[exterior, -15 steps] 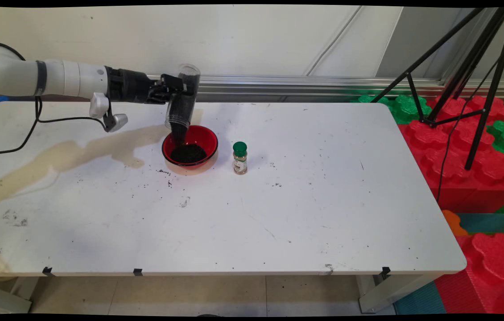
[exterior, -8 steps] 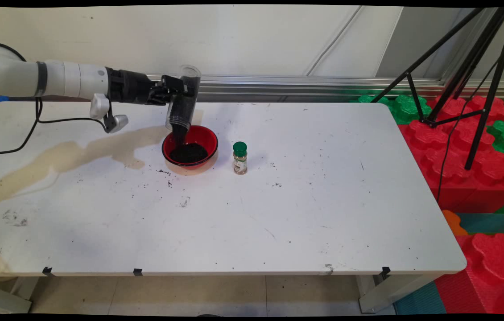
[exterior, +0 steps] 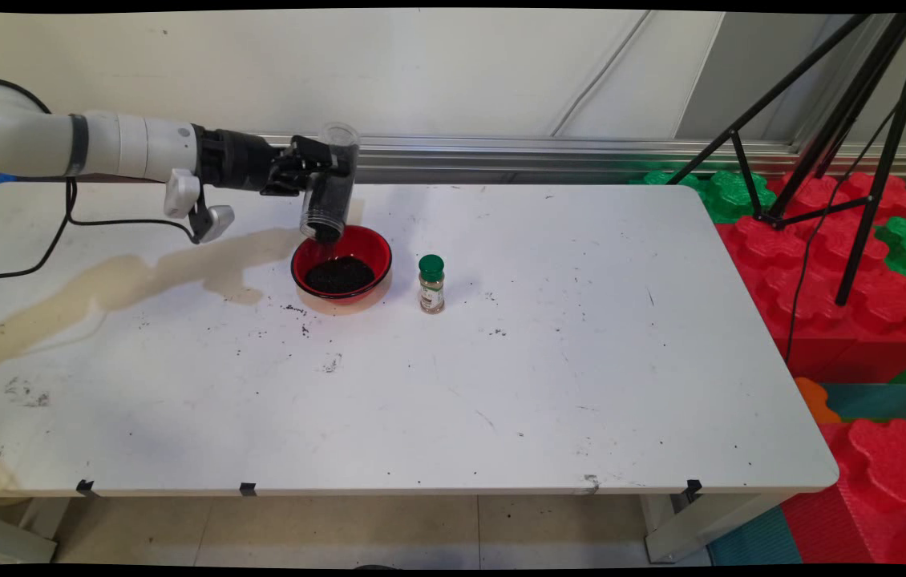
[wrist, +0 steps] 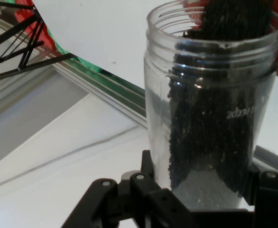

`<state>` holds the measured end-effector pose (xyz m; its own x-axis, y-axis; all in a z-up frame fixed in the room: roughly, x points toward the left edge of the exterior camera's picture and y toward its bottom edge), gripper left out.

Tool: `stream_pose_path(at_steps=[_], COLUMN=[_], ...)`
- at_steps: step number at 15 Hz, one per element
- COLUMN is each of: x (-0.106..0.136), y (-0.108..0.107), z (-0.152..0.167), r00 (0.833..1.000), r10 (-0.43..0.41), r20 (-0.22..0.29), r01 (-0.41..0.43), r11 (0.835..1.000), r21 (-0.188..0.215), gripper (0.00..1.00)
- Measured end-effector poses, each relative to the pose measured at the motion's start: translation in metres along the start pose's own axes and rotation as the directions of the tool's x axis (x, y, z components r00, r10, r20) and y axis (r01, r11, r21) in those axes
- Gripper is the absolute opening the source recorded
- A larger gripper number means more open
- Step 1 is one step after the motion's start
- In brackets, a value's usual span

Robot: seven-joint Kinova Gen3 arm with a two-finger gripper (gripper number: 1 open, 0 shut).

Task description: Pour the black seasoning powder in the red bowl

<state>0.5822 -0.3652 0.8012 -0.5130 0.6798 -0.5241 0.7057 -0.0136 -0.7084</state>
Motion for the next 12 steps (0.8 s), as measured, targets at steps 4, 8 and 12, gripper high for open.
stream_pose_path(at_steps=[4, 8, 12], x=[0.0003, -0.0003, -0.0008], y=[0.0011, 0.0028, 0.0036], z=[0.0007, 0.0016, 0.0022], r00=[0.999, 0.995, 0.986], r10=[-0.045, -0.104, -0.167], r20=[0.001, 0.005, 0.010], r01=[0.045, 0.104, 0.167], r11=[0.999, 0.994, 0.986], r21=[-0.007, -0.016, -0.023], gripper=[0.00, 0.00, 0.00])
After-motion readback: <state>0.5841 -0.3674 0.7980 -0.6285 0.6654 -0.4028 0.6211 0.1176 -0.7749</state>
